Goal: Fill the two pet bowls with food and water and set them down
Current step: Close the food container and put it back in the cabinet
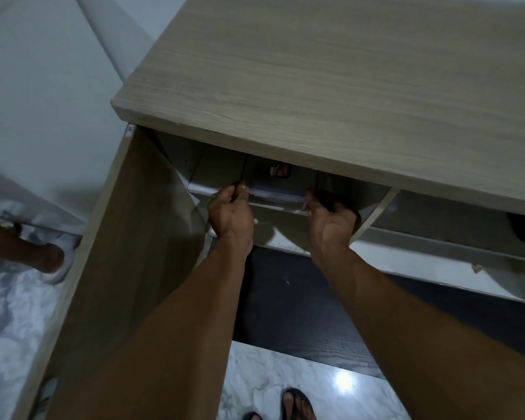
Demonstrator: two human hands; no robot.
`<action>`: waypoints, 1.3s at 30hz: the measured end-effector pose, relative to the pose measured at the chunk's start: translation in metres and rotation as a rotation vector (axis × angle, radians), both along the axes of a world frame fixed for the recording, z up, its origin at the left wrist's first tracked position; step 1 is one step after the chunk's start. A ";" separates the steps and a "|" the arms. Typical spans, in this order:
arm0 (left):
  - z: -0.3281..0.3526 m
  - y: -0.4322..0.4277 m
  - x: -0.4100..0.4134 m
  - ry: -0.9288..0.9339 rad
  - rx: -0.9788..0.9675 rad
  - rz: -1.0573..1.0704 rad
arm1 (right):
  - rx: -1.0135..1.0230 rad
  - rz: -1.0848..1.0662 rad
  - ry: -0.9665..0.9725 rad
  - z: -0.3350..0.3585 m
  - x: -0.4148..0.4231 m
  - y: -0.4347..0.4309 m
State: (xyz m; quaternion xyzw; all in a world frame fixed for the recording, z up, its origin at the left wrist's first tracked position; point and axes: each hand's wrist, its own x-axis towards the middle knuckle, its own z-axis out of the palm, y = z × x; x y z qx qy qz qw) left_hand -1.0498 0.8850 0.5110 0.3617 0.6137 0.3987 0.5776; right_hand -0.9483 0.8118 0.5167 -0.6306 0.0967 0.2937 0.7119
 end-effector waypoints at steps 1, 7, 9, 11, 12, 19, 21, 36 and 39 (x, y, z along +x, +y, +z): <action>-0.001 0.000 0.000 -0.002 0.002 0.003 | -0.015 0.015 -0.027 -0.004 -0.001 0.002; 0.001 0.000 0.000 -0.013 0.015 -0.008 | -0.099 0.066 -0.071 -0.002 -0.004 -0.001; 0.005 -0.003 0.000 0.019 0.035 -0.021 | -0.141 0.150 -0.133 0.000 -0.002 -0.002; 0.009 -0.009 -0.001 0.069 0.053 -0.043 | -0.177 0.146 -0.201 0.005 -0.003 -0.003; 0.011 -0.011 -0.001 0.089 0.064 -0.059 | -0.191 0.139 -0.226 0.004 -0.003 -0.004; 0.043 -0.032 -0.021 0.295 0.203 -0.239 | -0.239 0.181 -0.274 0.021 -0.025 -0.030; 0.064 -0.043 -0.030 0.458 0.257 -0.314 | -0.218 0.210 -0.309 0.034 -0.033 -0.039; 0.211 -0.079 -0.130 1.168 0.673 -0.457 | -0.373 0.655 -0.458 0.142 -0.128 -0.101; 0.210 -0.089 -0.144 1.217 0.310 -0.434 | -0.355 0.741 -0.503 0.149 -0.143 -0.107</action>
